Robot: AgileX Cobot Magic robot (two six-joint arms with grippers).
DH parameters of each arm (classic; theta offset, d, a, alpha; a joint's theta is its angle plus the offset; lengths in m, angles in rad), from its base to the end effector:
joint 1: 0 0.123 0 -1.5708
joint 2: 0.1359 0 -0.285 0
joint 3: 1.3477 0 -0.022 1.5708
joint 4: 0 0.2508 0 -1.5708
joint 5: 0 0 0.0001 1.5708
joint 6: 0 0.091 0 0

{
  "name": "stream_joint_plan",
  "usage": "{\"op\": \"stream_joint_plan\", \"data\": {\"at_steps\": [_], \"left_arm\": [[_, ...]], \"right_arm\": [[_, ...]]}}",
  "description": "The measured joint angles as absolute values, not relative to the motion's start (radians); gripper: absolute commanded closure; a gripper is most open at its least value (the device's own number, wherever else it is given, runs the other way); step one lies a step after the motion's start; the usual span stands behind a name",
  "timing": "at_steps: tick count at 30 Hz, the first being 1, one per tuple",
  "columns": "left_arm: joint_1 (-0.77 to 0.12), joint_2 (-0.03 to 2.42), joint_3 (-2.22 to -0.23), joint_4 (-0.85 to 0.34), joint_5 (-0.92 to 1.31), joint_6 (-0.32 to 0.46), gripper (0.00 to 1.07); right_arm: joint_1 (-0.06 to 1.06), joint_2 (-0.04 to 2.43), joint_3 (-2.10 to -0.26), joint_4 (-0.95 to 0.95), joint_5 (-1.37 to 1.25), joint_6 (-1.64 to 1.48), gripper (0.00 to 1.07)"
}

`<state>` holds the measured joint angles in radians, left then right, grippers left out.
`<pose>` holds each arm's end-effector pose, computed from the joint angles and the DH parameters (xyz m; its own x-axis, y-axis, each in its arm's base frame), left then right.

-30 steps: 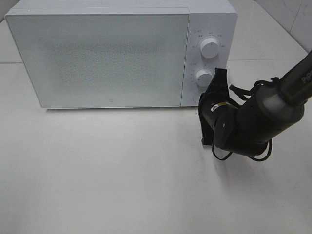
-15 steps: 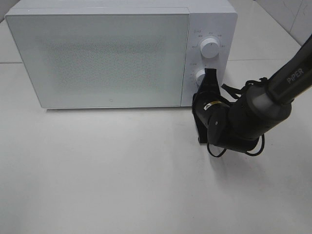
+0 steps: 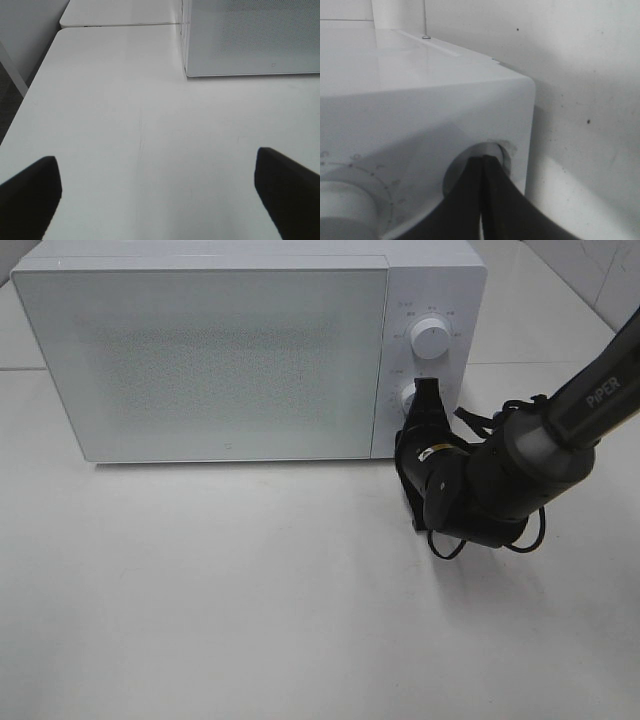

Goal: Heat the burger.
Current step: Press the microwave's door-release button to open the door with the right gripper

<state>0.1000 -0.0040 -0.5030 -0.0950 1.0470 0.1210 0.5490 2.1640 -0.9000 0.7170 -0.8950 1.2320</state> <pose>-0.0047 -0.0080 0.2795 -0.4343 0.0299 -0.9003 0.0059 0.9995 0.0303 0.3465 0.1573 0.0803 0.0074 0.9981 -0.0617 0.3529 0.0551 0.9340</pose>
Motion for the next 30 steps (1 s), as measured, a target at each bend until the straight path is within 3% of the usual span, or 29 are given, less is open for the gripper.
{"op": "stream_joint_plan", "data": {"at_steps": [30], "left_arm": [[0.100, -0.004, -0.503, -0.095, 1.047, 0.121, 0.06]], "right_arm": [[0.539, 2.181, -0.947, 0.760, -0.837, 1.208, 1.07]]}}
